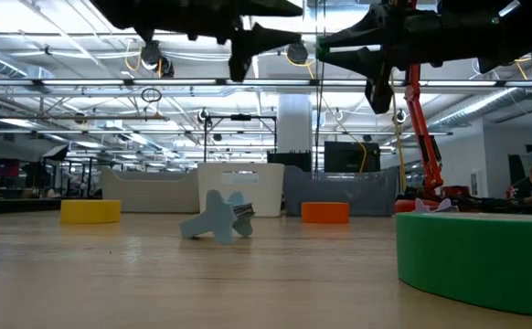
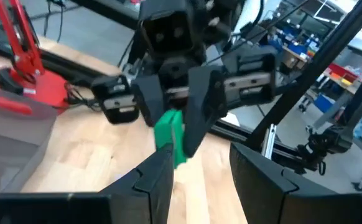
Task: Pick and place Stapler, Stapler remover, tape
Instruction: Put the green stapler into the gray bin
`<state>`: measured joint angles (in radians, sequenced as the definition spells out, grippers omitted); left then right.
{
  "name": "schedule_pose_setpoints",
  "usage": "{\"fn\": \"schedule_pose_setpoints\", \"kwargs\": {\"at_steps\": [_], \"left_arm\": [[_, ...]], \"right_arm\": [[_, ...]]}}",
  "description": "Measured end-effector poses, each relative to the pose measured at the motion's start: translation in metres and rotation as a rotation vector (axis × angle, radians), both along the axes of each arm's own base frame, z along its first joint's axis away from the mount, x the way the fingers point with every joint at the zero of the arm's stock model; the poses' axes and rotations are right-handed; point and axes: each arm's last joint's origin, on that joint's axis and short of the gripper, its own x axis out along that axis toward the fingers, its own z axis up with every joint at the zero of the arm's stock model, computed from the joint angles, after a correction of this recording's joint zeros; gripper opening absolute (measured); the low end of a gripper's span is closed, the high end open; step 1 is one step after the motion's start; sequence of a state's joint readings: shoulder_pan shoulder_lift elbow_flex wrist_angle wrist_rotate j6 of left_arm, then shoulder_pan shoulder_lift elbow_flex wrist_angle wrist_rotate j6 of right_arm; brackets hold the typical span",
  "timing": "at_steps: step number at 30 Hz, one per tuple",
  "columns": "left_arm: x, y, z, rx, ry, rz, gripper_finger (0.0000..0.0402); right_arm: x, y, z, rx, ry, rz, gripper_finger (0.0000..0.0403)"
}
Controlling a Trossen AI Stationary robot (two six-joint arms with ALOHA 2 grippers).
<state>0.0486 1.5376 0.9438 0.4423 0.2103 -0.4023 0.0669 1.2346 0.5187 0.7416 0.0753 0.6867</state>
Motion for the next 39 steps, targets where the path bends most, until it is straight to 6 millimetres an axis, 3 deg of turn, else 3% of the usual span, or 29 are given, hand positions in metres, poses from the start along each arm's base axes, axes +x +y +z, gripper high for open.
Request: {"fn": "schedule_pose_setpoints", "kwargs": {"at_steps": [11,24,39], "left_arm": [[0.015,0.005,-0.013,-0.026,-0.016,0.006,0.0163],[0.015,0.016,-0.011,-0.047,-0.029,0.058,0.0229],[0.016,0.015,-0.008,-0.058,-0.041,0.056,0.0232]], "right_arm": [[0.0,0.0,0.004,-0.024,-0.04,0.001,0.0059],[0.0,0.0,0.004,-0.023,-0.039,0.0,0.006],[0.0,-0.001,0.004,-0.016,-0.04,-0.008,0.0061]]}}
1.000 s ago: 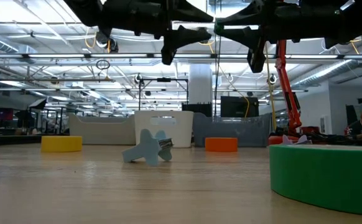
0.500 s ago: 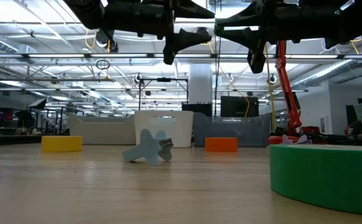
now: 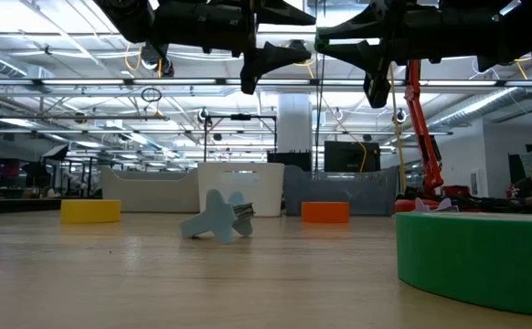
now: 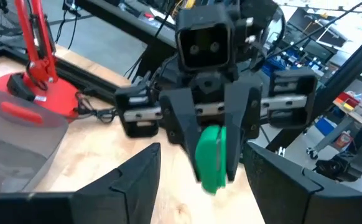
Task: Pick and place Stapler, Stapler remover, tape
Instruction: Put the green stapler into the gray bin
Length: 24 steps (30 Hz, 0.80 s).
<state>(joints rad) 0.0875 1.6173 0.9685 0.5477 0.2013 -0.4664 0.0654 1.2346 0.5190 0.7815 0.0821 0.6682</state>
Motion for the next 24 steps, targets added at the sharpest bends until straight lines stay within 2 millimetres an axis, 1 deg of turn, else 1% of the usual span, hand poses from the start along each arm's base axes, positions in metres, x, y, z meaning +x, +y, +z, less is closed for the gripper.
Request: {"fn": "schedule_pose_setpoints", "kwargs": {"at_steps": [5,11,18,24], "left_arm": [[0.003,0.0,0.008,0.031,0.009,-0.004,0.0232],[0.003,0.0,0.005,0.021,0.065,-0.011,0.0232],[0.004,0.0,0.006,0.008,0.048,-0.002,0.0232],[0.018,0.001,-0.003,-0.04,-0.007,-0.033,0.0232]], "right_arm": [[0.0,0.0,0.0,0.0,-0.004,-0.002,0.0061],[0.0,0.0,0.001,0.001,-0.011,-0.002,0.0061],[0.0,0.0,0.004,-0.005,-0.042,-0.002,0.0061],[0.0,0.0,0.003,-0.002,-0.033,-0.001,0.0061]]}}
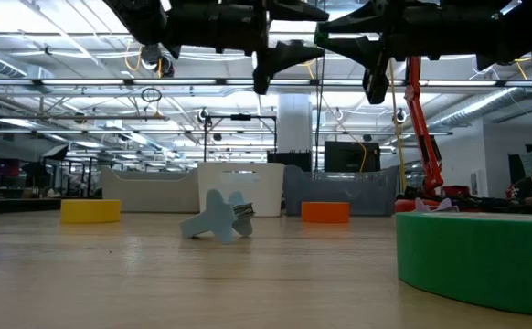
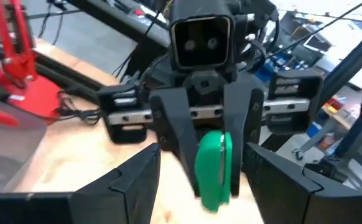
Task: Pick and place Stapler, Stapler remover, tape
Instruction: Put the green stapler into the gray bin
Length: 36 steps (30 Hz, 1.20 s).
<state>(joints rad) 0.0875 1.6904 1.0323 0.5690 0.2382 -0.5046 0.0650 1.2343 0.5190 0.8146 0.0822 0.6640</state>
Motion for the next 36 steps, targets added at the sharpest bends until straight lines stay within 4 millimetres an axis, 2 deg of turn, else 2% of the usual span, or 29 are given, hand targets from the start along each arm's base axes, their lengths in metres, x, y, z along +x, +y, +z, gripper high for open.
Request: {"fn": "schedule_pose_setpoints", "kwargs": {"at_steps": [5,10,21,30,36], "left_arm": [[0.015,-0.001,-0.005,-0.015,0.028,-0.086,0.0232],[0.024,0.0,0.004,-0.008,0.019,-0.122,0.0232],[0.015,0.019,0.018,-0.021,0.034,-0.148,0.0232],[0.013,0.016,0.007,-0.027,0.14,-0.16,0.0232],[0.014,0.016,0.008,-0.023,0.12,-0.159,0.0232]], "right_arm": [[0.0,0.0,0.0,0.004,-0.003,0.0,0.0061],[0.0,0.0,0.001,0.004,-0.006,0.005,0.0061],[0.0,0.0,-0.001,0.004,0.008,0.003,0.0061],[0.0,0.0,0.0,0.004,0.005,0.003,0.0061],[0.0,0.0,0.0,0.005,0.004,0.002,0.0061]]}}
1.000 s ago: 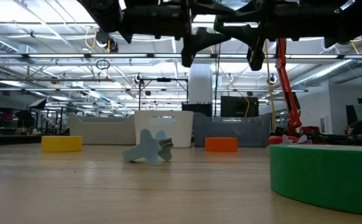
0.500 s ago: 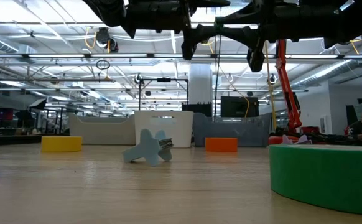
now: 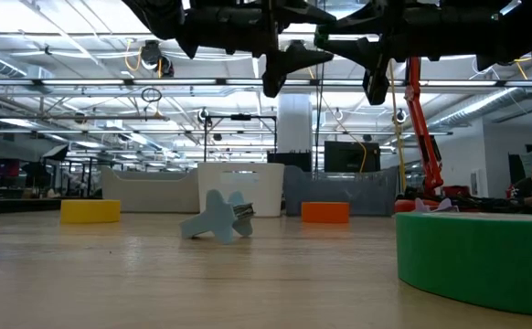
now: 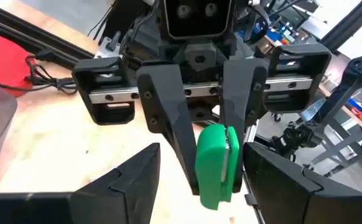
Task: Pick and place Stapler, Stapler remover, tape
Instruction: Put the green stapler into the gray bin
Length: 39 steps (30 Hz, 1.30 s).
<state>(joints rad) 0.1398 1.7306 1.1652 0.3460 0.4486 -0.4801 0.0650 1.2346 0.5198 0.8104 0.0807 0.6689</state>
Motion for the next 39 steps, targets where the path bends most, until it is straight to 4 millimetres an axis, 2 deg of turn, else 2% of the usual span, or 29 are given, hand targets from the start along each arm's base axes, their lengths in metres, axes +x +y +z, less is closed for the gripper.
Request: {"fn": "schedule_pose_setpoints", "kwargs": {"at_steps": [19,35,39], "left_arm": [[0.0001,0.0058,0.0062,-0.017,-0.06,-0.011,0.0227],[-0.0001,0.0057,0.0055,0.007,-0.063,-0.025,0.0075],[-0.0002,0.0058,0.0055,0.015,-0.065,-0.029,0.006]], "right_arm": [[0.0,0.0,-0.0001,0.006,0.0,-0.001,0.0061],[-0.0001,0.0001,-0.0001,0.01,-0.001,0.001,0.0061],[-0.0001,0.0002,0.0,0.011,-0.001,0.005,0.0069]]}}
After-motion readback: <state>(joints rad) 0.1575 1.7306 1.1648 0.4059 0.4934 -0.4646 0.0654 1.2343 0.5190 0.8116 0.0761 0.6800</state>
